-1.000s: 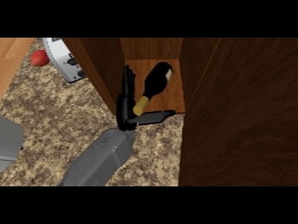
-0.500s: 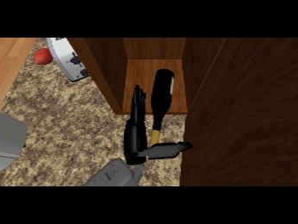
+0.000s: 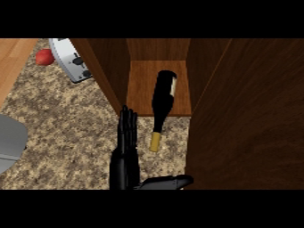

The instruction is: Pick up the wine, place it into the cabinet and close the cabinet

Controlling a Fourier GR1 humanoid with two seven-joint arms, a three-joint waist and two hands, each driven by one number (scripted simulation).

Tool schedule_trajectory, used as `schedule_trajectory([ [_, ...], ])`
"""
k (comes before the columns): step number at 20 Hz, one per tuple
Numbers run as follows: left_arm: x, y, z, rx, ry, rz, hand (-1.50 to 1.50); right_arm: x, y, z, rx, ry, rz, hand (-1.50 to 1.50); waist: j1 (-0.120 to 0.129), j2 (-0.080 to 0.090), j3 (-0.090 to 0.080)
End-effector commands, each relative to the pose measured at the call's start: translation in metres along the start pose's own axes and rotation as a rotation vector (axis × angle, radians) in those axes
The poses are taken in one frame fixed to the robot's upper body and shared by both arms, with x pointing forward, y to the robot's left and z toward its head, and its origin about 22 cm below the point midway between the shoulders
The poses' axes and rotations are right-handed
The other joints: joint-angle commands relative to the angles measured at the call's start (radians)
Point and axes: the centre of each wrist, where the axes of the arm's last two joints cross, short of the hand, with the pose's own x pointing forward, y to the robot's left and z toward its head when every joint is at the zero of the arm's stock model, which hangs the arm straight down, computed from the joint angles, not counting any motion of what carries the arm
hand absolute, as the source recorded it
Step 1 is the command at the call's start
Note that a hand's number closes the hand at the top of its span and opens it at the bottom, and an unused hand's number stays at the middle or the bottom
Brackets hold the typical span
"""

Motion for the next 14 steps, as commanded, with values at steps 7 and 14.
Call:
schedule_trajectory([
  [7, 0.035, 0.025, 0.047, -0.04, -0.021, 0.026, -1.5, 0.018, -0.004, 0.017, 0.122, 0.003, -0.043, -1.5, -0.003, 0.001, 0.0],
  [14, 0.063, 0.055, 0.051, -0.106, -0.024, 0.031, -1.5, 0.01, -0.001, 0.022, 0.221, 0.044, -0.003, 1.5, -0.004, 0.001, 0.0],
])
